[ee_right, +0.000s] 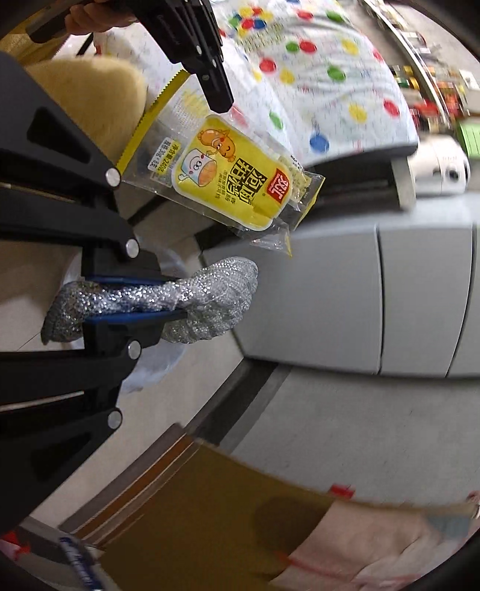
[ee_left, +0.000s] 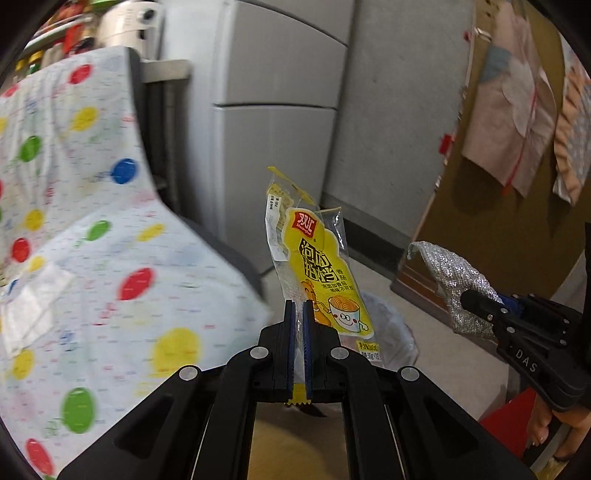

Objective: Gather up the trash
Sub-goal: 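Carry packet and scrubber over the trash bin and open both tools, then move both tools back over the chair seat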

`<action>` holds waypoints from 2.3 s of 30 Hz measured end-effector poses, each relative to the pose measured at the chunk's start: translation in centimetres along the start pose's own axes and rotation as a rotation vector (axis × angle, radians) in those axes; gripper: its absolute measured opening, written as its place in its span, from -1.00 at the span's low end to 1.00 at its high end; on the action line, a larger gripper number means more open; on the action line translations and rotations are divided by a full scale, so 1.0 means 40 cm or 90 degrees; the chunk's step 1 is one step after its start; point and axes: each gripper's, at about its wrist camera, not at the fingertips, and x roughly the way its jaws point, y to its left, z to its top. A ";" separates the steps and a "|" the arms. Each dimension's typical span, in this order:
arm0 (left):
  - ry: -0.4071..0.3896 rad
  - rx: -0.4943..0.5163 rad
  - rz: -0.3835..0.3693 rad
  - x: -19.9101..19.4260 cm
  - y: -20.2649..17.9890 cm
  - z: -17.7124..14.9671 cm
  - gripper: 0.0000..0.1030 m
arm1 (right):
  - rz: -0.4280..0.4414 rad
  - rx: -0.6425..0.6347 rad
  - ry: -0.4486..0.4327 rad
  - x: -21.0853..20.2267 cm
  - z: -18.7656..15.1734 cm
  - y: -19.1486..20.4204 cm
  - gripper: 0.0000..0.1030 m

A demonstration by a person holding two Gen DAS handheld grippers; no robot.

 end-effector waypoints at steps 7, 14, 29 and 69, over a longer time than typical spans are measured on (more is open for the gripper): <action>0.030 0.010 -0.019 0.131 -0.080 -0.002 -0.92 | 0.001 0.043 0.058 0.101 -0.053 -0.083 -0.77; 0.064 0.026 -0.022 0.238 -0.103 0.001 -0.86 | 0.026 0.090 0.114 0.238 -0.070 -0.119 -0.75; 0.068 -0.059 -0.016 0.216 0.008 0.020 -0.15 | 0.029 0.140 0.123 0.274 -0.056 -0.155 -0.22; -0.047 -0.305 0.381 -0.523 0.699 -0.231 0.47 | 0.346 -0.237 0.004 0.020 0.157 0.757 0.30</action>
